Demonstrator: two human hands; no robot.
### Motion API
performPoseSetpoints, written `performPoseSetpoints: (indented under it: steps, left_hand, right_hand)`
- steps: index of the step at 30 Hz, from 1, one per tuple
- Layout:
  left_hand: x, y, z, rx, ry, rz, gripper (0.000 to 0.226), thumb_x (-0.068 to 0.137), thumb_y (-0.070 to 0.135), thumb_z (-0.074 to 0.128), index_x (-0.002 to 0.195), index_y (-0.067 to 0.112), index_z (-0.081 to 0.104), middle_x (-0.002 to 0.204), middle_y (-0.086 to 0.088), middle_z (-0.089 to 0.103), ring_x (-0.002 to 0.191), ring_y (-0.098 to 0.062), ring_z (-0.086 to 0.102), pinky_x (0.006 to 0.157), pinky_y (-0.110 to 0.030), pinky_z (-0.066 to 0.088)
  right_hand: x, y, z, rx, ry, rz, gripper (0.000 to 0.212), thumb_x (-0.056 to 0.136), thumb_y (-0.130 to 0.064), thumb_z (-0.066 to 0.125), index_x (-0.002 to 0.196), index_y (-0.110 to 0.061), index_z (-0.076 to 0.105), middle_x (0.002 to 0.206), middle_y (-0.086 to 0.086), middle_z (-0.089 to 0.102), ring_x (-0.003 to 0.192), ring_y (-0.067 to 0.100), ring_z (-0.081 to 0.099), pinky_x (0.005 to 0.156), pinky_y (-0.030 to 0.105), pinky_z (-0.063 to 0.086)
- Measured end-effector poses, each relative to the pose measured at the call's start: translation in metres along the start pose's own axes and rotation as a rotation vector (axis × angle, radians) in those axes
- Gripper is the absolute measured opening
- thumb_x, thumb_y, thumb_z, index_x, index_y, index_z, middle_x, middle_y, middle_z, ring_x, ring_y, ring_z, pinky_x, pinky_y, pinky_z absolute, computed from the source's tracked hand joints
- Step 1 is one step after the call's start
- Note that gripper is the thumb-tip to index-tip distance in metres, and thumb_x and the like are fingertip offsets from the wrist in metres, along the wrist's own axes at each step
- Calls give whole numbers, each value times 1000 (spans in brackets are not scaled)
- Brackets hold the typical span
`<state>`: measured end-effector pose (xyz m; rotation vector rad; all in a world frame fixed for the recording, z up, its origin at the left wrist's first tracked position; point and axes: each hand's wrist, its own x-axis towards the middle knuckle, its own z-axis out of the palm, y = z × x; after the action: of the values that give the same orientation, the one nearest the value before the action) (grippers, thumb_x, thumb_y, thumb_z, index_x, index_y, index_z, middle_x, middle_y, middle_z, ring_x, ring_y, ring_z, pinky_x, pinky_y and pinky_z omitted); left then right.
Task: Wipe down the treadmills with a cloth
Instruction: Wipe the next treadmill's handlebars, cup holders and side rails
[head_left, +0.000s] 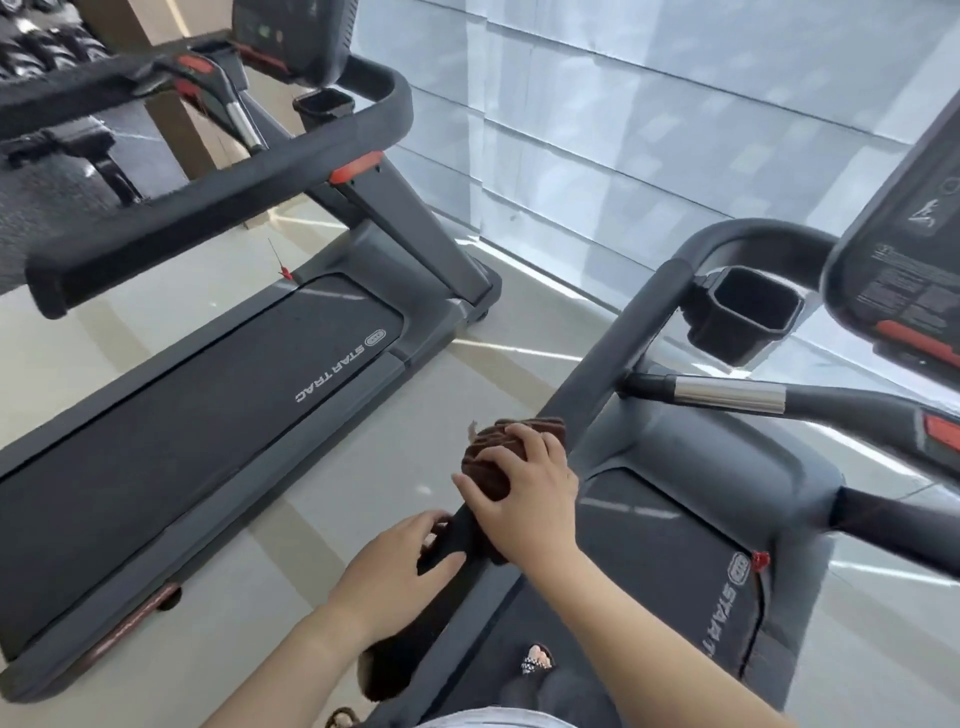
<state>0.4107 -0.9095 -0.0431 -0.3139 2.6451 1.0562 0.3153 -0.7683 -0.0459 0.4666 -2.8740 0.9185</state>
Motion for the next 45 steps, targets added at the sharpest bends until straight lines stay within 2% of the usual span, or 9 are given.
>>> performPoseSetpoints:
  steps: [4, 10, 17, 26, 29, 34, 37, 41, 45]
  left_hand:
    - [-26, -37, -30, 36, -83, 12, 32, 86, 51, 49, 115, 40, 53, 109, 26, 58, 96, 4, 55, 82, -16, 44]
    - [-41, -81, -63, 41, -112, 82, 27, 87, 50, 48, 113, 43, 52, 107, 28, 57, 96, 8, 54, 78, -14, 42]
    - [-37, -96, -77, 115, -206, 210, 24, 87, 49, 50, 110, 43, 53, 104, 26, 58, 91, 7, 57, 73, -12, 41]
    - [-28, -86, -92, 110, -224, 223, 23, 88, 43, 52, 110, 39, 55, 104, 24, 60, 93, 7, 57, 74, -12, 39]
    - [-30, -83, -97, 130, -221, 215, 24, 89, 42, 52, 112, 38, 55, 106, 23, 60, 94, 7, 56, 74, -10, 38]
    - [-24, -64, -98, 175, -202, 257, 25, 90, 41, 51, 114, 35, 56, 107, 22, 59, 95, 5, 56, 72, -8, 37]
    - [-12, -47, -95, 144, -177, 278, 23, 90, 38, 53, 111, 33, 58, 105, 20, 61, 91, 7, 57, 72, -8, 37]
    - [13, -20, -96, 145, -159, 296, 22, 90, 35, 53, 110, 31, 59, 105, 19, 62, 91, 6, 56, 78, -18, 42]
    - [40, 6, -97, 143, -141, 353, 22, 90, 32, 54, 111, 28, 60, 105, 14, 63, 93, 0, 57, 82, -25, 43]
  right_hand:
    - [-4, -19, 6, -9, 40, 61, 23, 77, -52, 63, 86, -34, 72, 119, -9, 59, 116, 21, 46, 87, 44, 42]
    - [-13, -41, 7, -18, 17, 203, 24, 83, -42, 63, 105, -33, 71, 135, -5, 52, 125, 25, 40, 100, 45, 38]
    - [-100, -94, 33, 46, 151, 201, 21, 79, -42, 64, 95, -31, 71, 132, -4, 53, 121, 20, 43, 94, 39, 43]
    - [-42, -66, 27, 147, 242, 386, 22, 83, -34, 66, 103, -26, 71, 136, -3, 50, 126, 20, 37, 101, 27, 25]
    - [-22, -55, 21, 136, 206, 404, 25, 84, -33, 65, 107, -27, 70, 141, -2, 46, 129, 22, 36, 102, 30, 27]
    - [-58, -64, 23, 235, 246, 335, 22, 81, -33, 68, 103, -29, 71, 139, -1, 48, 128, 19, 39, 108, 28, 27]
    - [-97, -73, 31, 339, 278, 331, 22, 81, -40, 65, 102, -35, 69, 139, -9, 45, 131, 9, 38, 109, 29, 31]
    - [-111, -73, 36, 445, 346, 345, 22, 82, -43, 63, 103, -40, 67, 137, -22, 42, 129, -1, 38, 107, 21, 31]
    - [-87, -59, 27, 400, 310, 331, 29, 83, -44, 62, 111, -38, 66, 139, -24, 37, 129, -4, 31, 108, 16, 21]
